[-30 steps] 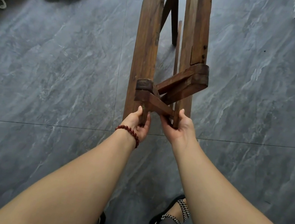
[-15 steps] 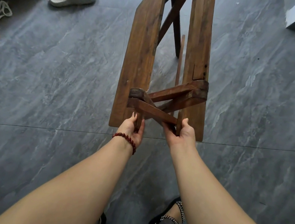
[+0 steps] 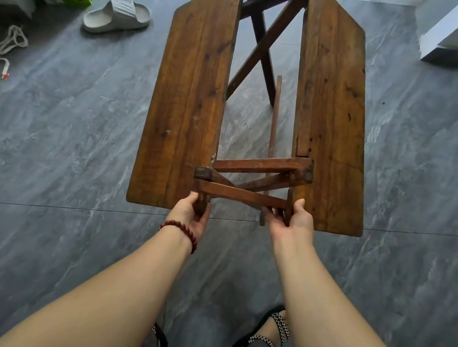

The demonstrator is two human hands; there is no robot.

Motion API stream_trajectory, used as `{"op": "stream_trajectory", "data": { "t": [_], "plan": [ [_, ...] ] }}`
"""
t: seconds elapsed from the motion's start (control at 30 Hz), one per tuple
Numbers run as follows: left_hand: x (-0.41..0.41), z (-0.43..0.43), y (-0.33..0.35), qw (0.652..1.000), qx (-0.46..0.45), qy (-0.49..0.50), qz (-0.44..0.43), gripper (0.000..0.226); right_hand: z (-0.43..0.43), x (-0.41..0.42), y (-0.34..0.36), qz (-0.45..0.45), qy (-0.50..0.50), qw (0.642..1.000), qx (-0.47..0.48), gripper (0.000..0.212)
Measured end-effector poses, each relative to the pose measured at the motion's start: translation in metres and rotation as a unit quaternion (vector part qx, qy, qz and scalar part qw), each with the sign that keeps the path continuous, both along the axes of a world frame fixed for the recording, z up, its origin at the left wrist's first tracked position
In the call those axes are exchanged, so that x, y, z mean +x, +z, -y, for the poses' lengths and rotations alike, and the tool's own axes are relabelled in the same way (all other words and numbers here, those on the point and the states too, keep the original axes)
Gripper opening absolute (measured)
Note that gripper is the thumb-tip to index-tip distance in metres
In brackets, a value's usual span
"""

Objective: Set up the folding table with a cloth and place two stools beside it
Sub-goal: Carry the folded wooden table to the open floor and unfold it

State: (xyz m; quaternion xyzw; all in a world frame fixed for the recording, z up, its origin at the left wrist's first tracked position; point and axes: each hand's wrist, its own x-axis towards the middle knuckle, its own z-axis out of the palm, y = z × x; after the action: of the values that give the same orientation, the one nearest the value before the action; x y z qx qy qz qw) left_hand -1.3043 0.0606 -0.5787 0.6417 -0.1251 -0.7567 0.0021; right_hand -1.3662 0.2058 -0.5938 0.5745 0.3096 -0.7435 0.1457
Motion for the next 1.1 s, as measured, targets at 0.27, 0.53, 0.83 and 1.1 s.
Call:
{"op": "stream_trajectory", "data": {
  "t": [0.27, 0.53, 0.83, 1.1],
  "plan": [
    [0.012, 0.006, 0.016, 0.998, -0.029, 0.017, -0.048, 0.080, 0.004, -0.002, 0.012, 0.006, -0.018, 1.000, 0.009, 0.055],
    [0.024, 0.013, 0.026, 0.992, -0.017, -0.059, -0.110, 0.110, 0.007, 0.001, 0.019, 0.006, -0.016, 1.000, 0.018, 0.059],
    [0.028, 0.012, 0.028, 0.989, -0.087, -0.109, -0.058, 0.060, -0.001, 0.012, 0.016, 0.016, -0.005, 1.000, 0.023, 0.051],
    [0.030, 0.008, 0.035, 0.982, -0.149, -0.117, 0.014, 0.055, -0.003, 0.019, 0.026, -0.013, -0.011, 0.999, 0.038, 0.061]
  ]
}}
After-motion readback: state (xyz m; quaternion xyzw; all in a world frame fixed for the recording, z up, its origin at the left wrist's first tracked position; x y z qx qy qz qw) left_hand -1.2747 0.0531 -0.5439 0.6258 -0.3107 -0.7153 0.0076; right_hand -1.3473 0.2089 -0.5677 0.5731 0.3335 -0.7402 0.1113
